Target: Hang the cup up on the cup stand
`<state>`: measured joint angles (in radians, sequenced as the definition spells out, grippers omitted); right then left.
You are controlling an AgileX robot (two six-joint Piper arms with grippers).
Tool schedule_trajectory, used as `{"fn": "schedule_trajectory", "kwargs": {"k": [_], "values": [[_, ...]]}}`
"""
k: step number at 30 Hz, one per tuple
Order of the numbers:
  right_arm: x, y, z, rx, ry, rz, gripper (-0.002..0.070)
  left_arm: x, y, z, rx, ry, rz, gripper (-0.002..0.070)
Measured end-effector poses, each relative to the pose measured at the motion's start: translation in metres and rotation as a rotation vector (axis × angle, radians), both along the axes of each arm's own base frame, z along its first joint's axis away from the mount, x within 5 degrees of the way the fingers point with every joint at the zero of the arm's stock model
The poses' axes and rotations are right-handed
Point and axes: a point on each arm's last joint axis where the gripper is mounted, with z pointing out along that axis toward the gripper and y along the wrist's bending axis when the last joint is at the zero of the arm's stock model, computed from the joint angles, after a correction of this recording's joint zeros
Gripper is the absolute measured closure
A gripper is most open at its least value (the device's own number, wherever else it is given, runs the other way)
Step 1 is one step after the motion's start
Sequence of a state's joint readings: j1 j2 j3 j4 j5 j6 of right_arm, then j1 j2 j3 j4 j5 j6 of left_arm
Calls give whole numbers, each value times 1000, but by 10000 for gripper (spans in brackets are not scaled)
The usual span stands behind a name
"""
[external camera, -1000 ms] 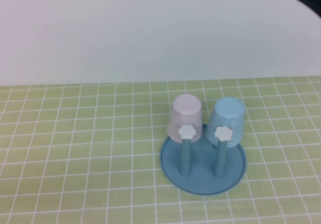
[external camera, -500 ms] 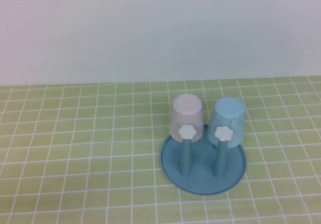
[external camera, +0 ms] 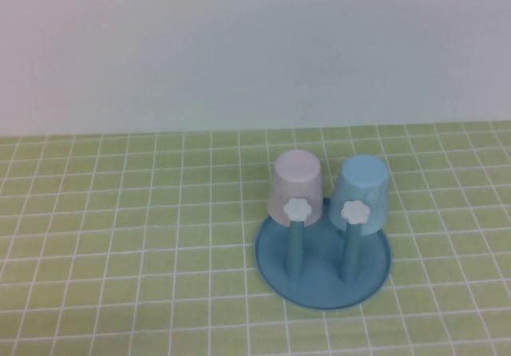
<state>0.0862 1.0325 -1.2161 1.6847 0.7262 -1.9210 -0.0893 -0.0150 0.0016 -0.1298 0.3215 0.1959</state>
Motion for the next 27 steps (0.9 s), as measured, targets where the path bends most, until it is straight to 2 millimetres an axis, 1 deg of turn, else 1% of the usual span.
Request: {"fn": "schedule_trajectory", "kwargs": {"k": [6, 10, 16, 19, 22, 23, 27], "values": [[8, -8, 1, 39, 26, -117, 675, 0, 0, 0, 0, 3, -1, 676], [15, -17, 0, 89, 97, -230, 675, 0, 0, 0, -2, 4, -1, 676], [5, -23, -7, -3, 158, -326, 676, 0, 0, 0, -2, 4, -1, 676], [-3, -25, -17, -44, 178, -346, 676, 0, 0, 0, -2, 4, -1, 676], [-11, -28, -33, -36, 226, -372, 676, 0, 0, 0, -2, 4, -2, 676], [-13, -30, -40, -24, 246, -390, 676, 0, 0, 0, -2, 4, -2, 677], [-19, -45, -69, 128, 346, -516, 676, 0, 0, 0, -2, 4, -2, 677]]}}
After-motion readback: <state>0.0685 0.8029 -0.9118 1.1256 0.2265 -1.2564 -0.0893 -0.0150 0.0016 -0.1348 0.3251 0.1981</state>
